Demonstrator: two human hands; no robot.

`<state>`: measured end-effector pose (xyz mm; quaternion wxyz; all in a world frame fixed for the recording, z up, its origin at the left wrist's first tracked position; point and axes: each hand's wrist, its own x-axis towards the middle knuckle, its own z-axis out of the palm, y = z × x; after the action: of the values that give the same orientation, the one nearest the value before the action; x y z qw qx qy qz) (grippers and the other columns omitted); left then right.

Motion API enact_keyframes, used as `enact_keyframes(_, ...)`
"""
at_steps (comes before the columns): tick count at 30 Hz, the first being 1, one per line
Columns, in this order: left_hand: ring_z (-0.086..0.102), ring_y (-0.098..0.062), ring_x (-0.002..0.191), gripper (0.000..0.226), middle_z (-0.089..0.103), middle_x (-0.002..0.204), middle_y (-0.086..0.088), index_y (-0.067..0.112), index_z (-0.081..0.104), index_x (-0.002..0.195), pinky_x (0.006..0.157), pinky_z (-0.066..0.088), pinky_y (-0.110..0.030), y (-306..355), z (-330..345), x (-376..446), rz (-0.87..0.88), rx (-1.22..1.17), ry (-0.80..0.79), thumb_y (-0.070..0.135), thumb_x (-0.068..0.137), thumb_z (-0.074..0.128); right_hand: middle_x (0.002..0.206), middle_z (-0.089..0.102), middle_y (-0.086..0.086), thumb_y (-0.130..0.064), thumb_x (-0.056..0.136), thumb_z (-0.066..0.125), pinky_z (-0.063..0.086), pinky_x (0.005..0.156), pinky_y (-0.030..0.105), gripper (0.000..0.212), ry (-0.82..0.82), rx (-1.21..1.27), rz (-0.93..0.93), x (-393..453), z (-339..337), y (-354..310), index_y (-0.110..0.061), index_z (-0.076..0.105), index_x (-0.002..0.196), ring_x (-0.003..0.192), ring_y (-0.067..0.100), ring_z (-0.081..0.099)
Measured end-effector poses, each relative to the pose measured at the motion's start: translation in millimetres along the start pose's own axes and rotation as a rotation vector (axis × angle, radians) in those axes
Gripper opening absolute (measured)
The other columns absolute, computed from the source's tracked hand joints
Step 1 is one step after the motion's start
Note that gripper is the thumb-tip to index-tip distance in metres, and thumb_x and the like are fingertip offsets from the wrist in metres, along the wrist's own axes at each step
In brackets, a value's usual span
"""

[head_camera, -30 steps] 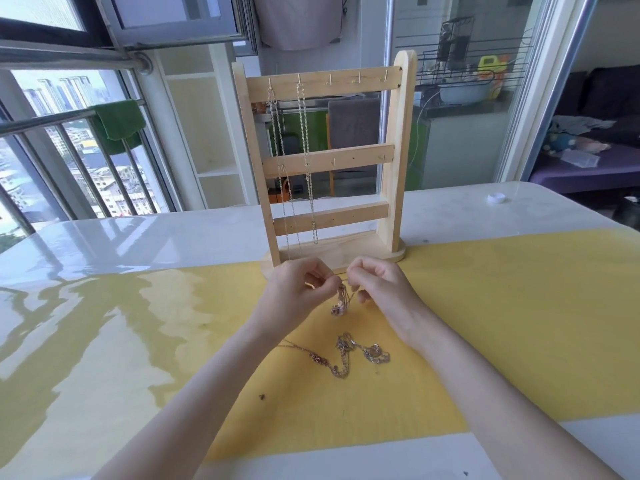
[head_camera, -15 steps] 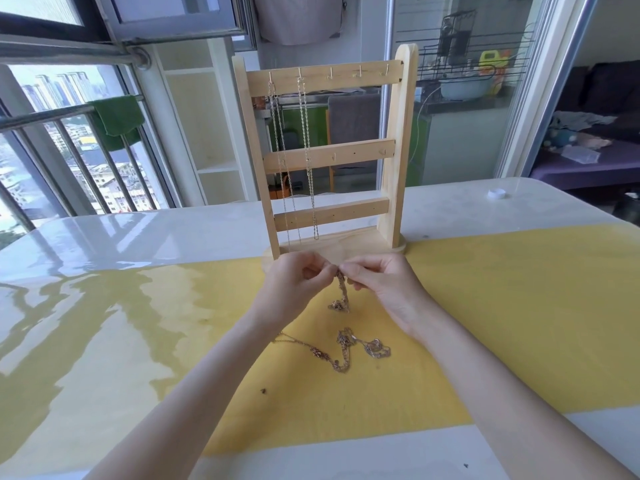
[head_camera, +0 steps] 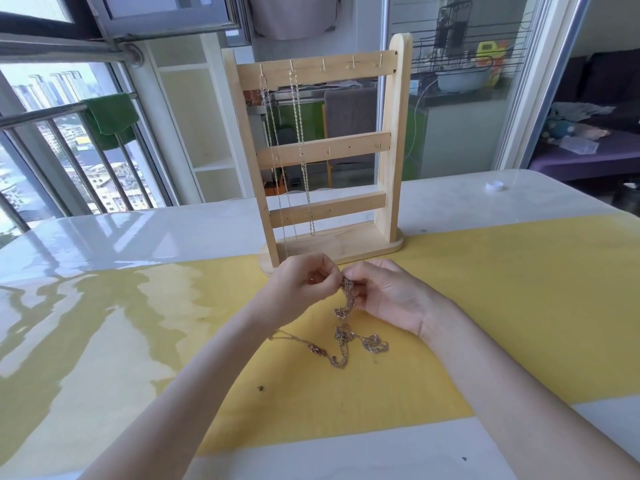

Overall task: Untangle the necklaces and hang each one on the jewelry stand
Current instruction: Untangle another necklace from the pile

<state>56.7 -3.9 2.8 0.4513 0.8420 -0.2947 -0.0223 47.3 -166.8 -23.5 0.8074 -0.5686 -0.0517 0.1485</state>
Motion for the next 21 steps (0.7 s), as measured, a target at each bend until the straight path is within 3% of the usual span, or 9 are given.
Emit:
enact_keyframes(6,0.047,0.000,0.051,0.027,0.054,0.049,0.014,0.013,0.056,0.064,0.056,0.040,-0.011,2.1,-5.3,-2.2,-0.031,-0.070,-0.100,-0.006,0.083,0.057,0.058,0.046,0.001,-0.022,0.052,0.072,0.034,0.056,0.024,0.018,-0.030,-0.086,0.052,-0.6,2.1,-0.1,-0.011,0.058,0.059,0.052,0.010,0.040)
enact_keyframes(12,0.053,0.000,0.057,0.022,0.060,0.055,0.014,0.009,0.061,0.069,0.061,0.043,-0.011,-0.3,-11.2,-4.3,-0.002,-0.124,-0.149,-0.007,0.084,0.061,0.061,0.054,0.002,-0.028,0.055,0.071,0.039,0.053,0.020,0.020,-0.098,-0.167,0.065,-4.5,2.9,-4.5,-0.012,0.062,0.062,0.055,0.011,0.045)
enact_keyframes(15,0.057,-0.004,0.063,0.010,0.066,0.064,0.009,0.010,0.063,0.070,0.065,0.048,-0.015,-2.3,-8.9,-2.3,0.080,-0.107,-0.084,0.005,0.077,0.066,0.059,0.057,0.002,-0.016,0.073,0.067,0.038,0.051,0.020,0.013,-0.068,-0.141,0.088,-6.2,4.6,-6.8,-0.011,0.059,0.065,0.056,0.013,0.044)
enact_keyframes(17,0.058,-0.006,0.064,0.008,0.065,0.067,0.009,0.014,0.061,0.069,0.067,0.049,-0.017,-4.2,-7.5,-0.7,0.138,-0.113,-0.021,0.021,0.071,0.065,0.058,0.058,0.002,-0.008,0.089,0.055,0.038,0.047,0.020,0.023,-0.033,-0.104,0.110,-7.0,5.0,-8.9,-0.010,0.056,0.066,0.052,0.012,0.042)
enact_keyframes(21,0.055,-0.003,0.064,0.011,0.058,0.068,0.013,0.016,0.059,0.070,0.068,0.049,-0.016,-4.8,-3.2,-1.8,0.251,-0.023,0.120,0.027,0.070,0.058,0.058,0.052,0.003,-0.008,0.091,0.051,0.036,0.044,0.022,0.021,0.009,-0.085,0.165,-7.2,7.5,-10.8,-0.009,0.053,0.071,0.044,0.011,0.038)
